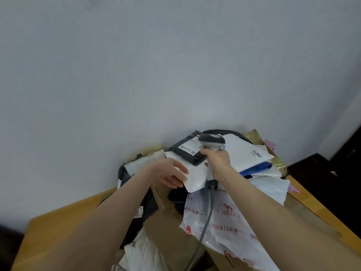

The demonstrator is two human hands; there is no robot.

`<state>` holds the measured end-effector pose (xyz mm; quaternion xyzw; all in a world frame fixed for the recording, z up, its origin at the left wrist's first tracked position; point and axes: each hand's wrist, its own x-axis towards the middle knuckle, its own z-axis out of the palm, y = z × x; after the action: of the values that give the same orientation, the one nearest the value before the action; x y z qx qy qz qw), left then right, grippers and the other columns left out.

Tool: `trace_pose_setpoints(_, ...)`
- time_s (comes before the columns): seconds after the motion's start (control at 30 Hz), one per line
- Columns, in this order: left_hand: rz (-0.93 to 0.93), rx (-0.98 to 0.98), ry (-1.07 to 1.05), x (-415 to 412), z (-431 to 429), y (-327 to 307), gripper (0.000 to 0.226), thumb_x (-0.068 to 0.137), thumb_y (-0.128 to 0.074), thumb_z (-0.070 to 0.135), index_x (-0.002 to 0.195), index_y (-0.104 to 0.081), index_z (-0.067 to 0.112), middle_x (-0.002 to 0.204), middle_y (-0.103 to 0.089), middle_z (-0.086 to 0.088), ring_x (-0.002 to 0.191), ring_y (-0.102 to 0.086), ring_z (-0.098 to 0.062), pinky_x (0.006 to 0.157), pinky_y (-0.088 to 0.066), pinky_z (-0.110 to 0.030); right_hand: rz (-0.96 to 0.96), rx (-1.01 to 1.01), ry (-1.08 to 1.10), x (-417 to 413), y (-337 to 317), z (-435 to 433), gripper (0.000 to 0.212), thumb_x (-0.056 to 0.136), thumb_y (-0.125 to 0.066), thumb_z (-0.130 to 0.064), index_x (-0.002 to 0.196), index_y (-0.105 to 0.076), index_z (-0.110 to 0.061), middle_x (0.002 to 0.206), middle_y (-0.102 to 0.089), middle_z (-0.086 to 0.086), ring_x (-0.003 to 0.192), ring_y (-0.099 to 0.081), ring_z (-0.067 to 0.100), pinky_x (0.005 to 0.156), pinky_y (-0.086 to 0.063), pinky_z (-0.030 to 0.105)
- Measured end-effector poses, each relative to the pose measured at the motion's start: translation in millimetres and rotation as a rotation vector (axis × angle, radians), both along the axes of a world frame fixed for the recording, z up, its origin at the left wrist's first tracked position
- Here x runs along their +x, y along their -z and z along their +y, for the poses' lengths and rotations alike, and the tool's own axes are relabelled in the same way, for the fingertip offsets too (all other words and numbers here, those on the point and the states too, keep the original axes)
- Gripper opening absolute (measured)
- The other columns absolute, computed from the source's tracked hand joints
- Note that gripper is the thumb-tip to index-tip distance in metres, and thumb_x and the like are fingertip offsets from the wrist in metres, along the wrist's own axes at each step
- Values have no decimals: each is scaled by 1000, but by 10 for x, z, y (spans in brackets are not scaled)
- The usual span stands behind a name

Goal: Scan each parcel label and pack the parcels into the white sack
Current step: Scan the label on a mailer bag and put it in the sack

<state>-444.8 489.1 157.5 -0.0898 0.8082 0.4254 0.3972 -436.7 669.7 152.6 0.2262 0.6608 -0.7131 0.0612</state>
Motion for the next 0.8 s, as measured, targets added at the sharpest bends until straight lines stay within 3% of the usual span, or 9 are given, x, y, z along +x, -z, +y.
trace_pose_setpoints(0.1,24,-22,7,-18,-145,-22,21,85,-72,20,105,-66,16,84,-75,-5,71,-73,-16,61,-57,-25,-63,33,-83,79,85,-33,21,79,-77,-17,84,-58,-9,82,-61,3,80,-59,20,75,-49,33)
trace_pose_setpoints(0.2,471,-150,-260,-191,-173,126,29,86,-68,19,110,-63,4,86,-73,-6,68,-67,-13,60,-51,-23,-130,-54,-82,157,203,-18,22,80,-76,-17,80,-56,-10,81,-61,4,72,-58,18,63,-48,28)
trace_pose_setpoints(0.27,688,-300,-238,-330,-93,199,47,85,-68,27,125,-53,8,117,-63,-7,96,-61,-18,77,-46,-27,-150,-72,-89,181,277,4,20,80,-76,-16,79,-56,-11,82,-64,5,73,-60,18,61,-49,29)
trace_pose_setpoints(0.37,649,-353,-140,-524,110,332,69,86,-66,40,139,-38,5,136,-49,-11,121,-50,-27,89,-39,-30,-164,-99,-82,168,366,53,17,81,-74,-14,81,-58,-11,85,-66,8,76,-63,21,67,-53,32)
trace_pose_setpoints(0.5,669,-390,-190,-537,290,471,58,86,-66,36,130,-49,1,123,-60,-11,112,-57,-28,83,-44,-31,-155,-121,-66,142,431,89,16,81,-74,-12,82,-58,-11,86,-66,8,74,-62,20,65,-52,29)
trace_pose_setpoints(0.57,623,-278,-287,-506,307,457,47,84,-70,27,121,-60,1,117,-64,-10,107,-60,-27,90,-49,-37,-145,-137,-60,150,431,93,16,81,-74,-12,84,-58,-11,87,-65,7,76,-62,20,64,-51,28)
trace_pose_setpoints(0.67,489,-9,-425,-379,223,351,7,83,-71,11,86,-68,4,85,-68,-8,88,-64,-26,83,-54,-40,-137,-144,-87,185,382,82,17,81,-75,-13,87,-60,-9,88,-66,6,79,-62,20,64,-50,29)
trace_pose_setpoints(0.73,417,100,-515,-257,104,275,9,84,-69,5,90,-63,5,90,-67,-11,94,-64,-28,87,-54,-42,-119,-109,-106,217,296,47,18,79,-76,-13,86,-60,-8,86,-66,6,77,-62,20,63,-49,30)
trace_pose_setpoints(0.8,378,181,-619,-120,-57,200,18,85,-67,3,100,-58,4,99,-65,-13,95,-66,-26,85,-56,-41,-104,-85,-104,255,181,-26,24,76,-77,-14,92,-62,-5,91,-68,11,84,-65,26,74,-55,39)
